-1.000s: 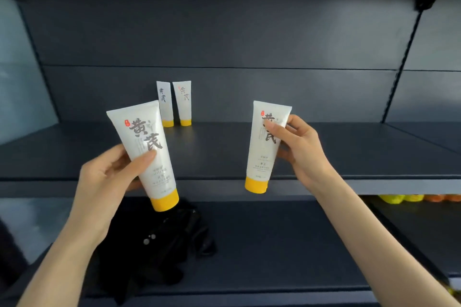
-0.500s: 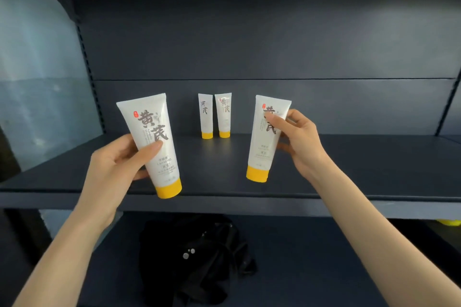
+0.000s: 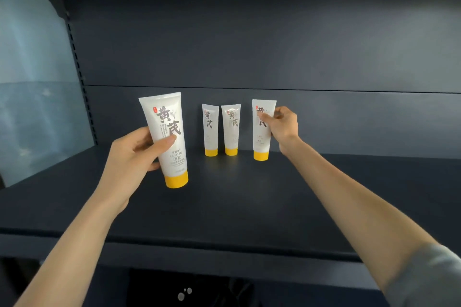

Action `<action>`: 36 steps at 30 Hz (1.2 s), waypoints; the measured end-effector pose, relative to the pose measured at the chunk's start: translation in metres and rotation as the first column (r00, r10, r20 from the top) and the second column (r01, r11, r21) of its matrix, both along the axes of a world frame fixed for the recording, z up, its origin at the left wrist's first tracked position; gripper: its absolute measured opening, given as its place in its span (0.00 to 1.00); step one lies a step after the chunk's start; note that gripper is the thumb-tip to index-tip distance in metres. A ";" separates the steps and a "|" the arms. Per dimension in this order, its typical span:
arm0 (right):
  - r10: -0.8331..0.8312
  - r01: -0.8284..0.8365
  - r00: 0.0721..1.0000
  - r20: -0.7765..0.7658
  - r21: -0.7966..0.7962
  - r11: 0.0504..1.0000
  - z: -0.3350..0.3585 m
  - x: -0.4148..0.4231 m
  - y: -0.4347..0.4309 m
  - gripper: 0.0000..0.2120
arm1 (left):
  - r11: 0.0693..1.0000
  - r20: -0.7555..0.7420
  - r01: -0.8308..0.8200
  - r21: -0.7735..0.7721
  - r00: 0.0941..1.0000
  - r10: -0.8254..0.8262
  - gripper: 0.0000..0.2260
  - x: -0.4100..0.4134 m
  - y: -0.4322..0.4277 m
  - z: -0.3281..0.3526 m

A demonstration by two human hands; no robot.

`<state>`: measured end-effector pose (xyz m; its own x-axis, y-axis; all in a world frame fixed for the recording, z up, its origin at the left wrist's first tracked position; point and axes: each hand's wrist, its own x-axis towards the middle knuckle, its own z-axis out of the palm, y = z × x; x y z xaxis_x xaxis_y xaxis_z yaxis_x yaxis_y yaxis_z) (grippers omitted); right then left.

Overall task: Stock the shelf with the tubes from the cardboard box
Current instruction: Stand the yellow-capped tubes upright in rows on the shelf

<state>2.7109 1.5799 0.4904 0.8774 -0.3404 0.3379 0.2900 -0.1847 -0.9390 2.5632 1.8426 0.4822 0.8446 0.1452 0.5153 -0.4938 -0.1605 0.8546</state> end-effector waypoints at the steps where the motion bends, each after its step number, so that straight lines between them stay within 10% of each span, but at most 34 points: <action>1: -0.011 0.011 1.000 -0.002 -0.003 1.000 -0.002 0.010 0.002 0.10 | 1.000 -0.001 -0.007 0.007 1.000 0.007 0.08 0.006 0.001 -0.001; 16: 0.067 -0.109 0.984 -0.167 -0.262 0.959 -0.051 0.048 0.008 0.23 | 1.000 -0.030 0.012 0.024 0.999 -0.012 0.09 0.054 0.009 -0.001; 36: -0.188 0.188 0.982 0.007 -0.075 0.979 -0.035 0.013 0.050 0.21 | 0.988 -0.153 0.122 -0.090 0.979 -0.135 0.10 0.043 0.048 -0.001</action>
